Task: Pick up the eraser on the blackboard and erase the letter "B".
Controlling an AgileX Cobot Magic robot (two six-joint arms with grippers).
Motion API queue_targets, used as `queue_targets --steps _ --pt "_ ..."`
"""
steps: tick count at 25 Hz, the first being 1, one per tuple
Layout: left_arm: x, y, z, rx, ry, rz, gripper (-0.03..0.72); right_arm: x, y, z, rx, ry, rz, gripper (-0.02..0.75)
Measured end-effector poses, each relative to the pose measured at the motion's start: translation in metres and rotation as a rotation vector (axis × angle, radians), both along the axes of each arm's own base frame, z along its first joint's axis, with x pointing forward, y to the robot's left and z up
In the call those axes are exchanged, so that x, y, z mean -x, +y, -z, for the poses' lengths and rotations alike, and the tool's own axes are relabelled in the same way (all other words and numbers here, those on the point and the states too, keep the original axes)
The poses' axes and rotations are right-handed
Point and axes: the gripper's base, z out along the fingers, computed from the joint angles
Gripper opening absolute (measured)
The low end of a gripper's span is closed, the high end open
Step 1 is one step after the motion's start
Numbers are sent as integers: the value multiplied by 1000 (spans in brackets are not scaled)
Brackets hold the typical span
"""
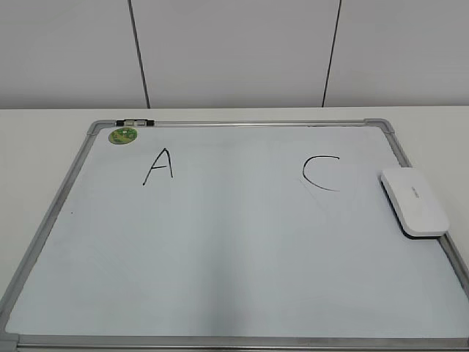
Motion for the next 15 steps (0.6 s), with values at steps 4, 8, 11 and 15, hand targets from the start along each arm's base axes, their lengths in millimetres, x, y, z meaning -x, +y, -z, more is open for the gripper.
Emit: queue_targets --steps 4,8,11,15 --pt "0 0 0 0 0 0 242 0 0 0 0 0 0 586" --pt "0 0 0 0 0 0 241 0 0 0 0 0 0 586" --pt "0 0 0 0 0 0 241 0 0 0 0 0 0 587" --pt "0 0 0 0 0 0 241 0 0 0 0 0 0 587"
